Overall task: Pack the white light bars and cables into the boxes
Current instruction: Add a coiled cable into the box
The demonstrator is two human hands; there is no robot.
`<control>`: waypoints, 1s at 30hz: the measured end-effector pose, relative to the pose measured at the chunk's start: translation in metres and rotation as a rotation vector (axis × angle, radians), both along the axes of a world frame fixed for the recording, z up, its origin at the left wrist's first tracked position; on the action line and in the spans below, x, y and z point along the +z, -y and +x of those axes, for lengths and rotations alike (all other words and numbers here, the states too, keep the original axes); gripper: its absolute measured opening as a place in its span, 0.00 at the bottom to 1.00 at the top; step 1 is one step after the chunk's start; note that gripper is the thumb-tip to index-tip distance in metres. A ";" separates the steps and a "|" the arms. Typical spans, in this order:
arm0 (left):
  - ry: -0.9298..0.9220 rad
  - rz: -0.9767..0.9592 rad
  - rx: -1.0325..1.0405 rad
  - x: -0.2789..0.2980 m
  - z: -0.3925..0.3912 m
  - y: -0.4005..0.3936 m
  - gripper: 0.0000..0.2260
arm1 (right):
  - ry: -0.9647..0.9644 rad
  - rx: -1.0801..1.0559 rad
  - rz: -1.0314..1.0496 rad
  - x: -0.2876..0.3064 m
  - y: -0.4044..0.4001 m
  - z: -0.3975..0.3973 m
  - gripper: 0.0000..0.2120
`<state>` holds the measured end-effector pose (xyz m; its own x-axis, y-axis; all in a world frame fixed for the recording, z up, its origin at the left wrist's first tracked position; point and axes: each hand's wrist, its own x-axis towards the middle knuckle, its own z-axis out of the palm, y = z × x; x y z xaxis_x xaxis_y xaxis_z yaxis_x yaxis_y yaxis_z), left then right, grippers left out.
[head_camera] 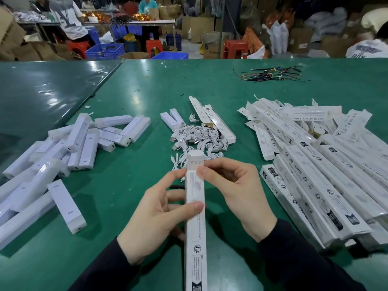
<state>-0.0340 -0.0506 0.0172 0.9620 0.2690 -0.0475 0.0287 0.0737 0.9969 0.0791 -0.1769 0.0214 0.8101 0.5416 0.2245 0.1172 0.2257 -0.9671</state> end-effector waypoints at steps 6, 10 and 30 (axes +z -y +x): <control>0.208 0.056 0.067 0.001 -0.001 0.001 0.30 | -0.135 0.084 0.137 0.005 -0.001 0.000 0.01; 0.378 0.431 0.235 0.001 -0.003 0.006 0.31 | -0.302 0.250 0.251 0.013 -0.002 -0.001 0.06; 0.167 1.290 0.144 -0.001 -0.004 -0.004 0.24 | -0.507 0.146 0.082 0.007 -0.004 -0.001 0.08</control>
